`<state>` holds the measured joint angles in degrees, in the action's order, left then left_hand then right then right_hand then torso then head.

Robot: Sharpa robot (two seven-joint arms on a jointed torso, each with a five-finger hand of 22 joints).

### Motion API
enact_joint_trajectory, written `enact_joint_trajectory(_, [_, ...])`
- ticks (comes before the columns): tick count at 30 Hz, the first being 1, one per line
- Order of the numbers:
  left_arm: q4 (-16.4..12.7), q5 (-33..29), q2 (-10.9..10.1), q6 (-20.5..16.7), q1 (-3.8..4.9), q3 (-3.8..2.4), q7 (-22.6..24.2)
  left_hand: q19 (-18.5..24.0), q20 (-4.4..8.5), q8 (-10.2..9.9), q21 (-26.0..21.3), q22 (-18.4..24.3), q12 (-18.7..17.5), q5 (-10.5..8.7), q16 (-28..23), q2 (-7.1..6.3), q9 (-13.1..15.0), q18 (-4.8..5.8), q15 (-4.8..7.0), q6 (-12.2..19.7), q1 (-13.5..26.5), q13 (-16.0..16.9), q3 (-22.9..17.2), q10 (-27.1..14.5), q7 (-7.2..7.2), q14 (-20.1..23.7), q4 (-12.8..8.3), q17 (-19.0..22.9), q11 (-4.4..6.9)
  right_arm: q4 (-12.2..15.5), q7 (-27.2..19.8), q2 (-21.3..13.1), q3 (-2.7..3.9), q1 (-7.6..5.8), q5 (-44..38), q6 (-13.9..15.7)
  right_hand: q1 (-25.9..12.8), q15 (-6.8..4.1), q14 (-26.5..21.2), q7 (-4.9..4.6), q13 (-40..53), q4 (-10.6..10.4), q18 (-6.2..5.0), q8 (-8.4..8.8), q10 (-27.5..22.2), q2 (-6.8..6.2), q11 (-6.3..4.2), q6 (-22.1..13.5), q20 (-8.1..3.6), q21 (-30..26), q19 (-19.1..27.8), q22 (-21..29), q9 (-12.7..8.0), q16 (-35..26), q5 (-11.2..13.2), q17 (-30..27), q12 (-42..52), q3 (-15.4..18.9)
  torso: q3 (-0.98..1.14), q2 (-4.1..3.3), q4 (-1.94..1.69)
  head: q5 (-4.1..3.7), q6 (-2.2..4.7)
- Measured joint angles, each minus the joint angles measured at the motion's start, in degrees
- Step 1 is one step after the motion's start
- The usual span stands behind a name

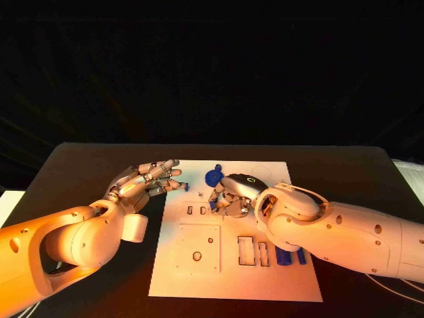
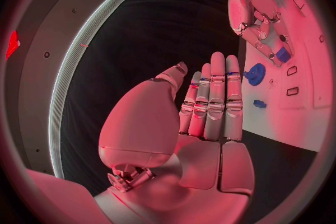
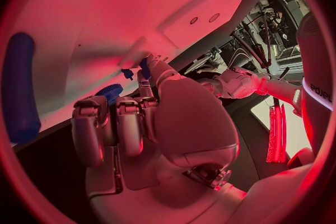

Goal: Assemble the parts on the task board

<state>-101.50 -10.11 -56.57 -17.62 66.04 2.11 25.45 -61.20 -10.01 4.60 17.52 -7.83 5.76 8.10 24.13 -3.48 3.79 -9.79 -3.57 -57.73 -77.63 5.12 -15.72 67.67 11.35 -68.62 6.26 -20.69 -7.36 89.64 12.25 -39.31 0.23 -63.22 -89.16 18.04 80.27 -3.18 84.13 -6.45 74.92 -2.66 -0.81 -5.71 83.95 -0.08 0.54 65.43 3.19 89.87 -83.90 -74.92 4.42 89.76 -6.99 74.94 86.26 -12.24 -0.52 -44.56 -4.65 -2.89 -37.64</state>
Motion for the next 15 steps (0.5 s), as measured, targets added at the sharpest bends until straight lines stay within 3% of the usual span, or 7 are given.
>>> enact_joint_trajectory(15, [0.0,0.0,-0.1,0.1,0.0,0.0,-0.1,0.0,0.0,0.0,0.0,0.0,-0.2,0.0,0.0,0.0,0.0,0.0,0.0,0.0,0.0,-0.1,0.0,0.0,0.0,0.0,0.0,0.0,0.0,-0.8,0.3,1.3,0.05,0.09,-0.2,-0.1,-0.4,0.0,0.0,0.0,0.0,0.2,0.0,0.0,0.1,-0.43,0.09,0.0,0.0,0.0,0.0,0.0,0.0,0.0,-0.3,0.0,0.0,-0.1,0.04,0.0,-0.02,0.27,-0.26])
